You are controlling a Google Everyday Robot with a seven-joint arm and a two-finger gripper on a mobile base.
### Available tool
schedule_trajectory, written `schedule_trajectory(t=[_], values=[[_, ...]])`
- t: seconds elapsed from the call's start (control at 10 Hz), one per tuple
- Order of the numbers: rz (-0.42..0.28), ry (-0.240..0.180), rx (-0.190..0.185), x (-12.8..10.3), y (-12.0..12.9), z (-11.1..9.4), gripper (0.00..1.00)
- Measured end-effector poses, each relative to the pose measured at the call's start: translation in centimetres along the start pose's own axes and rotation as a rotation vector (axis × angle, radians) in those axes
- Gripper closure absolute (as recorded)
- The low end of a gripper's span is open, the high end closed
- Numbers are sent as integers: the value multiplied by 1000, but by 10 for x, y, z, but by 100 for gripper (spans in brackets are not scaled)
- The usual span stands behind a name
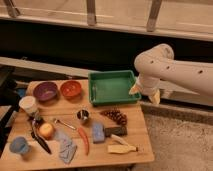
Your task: Wipe tray with sponge
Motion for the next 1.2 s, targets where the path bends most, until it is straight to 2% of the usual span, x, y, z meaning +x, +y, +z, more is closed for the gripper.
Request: schedule_trajectory(t=[0.1, 0.2, 0.4, 0.9, 1.0, 1.1, 1.2], values=[[-30, 16, -10, 12, 9, 4, 20], [-72, 43, -37, 32, 28, 10, 20], [-117, 72, -68, 49, 49, 18, 20], [-129, 74, -73, 48, 49, 19, 20], [-166, 86, -89, 49, 52, 21, 20], [-221, 103, -120, 53, 62, 23, 20], [-315, 123, -157, 57, 73, 25, 20]])
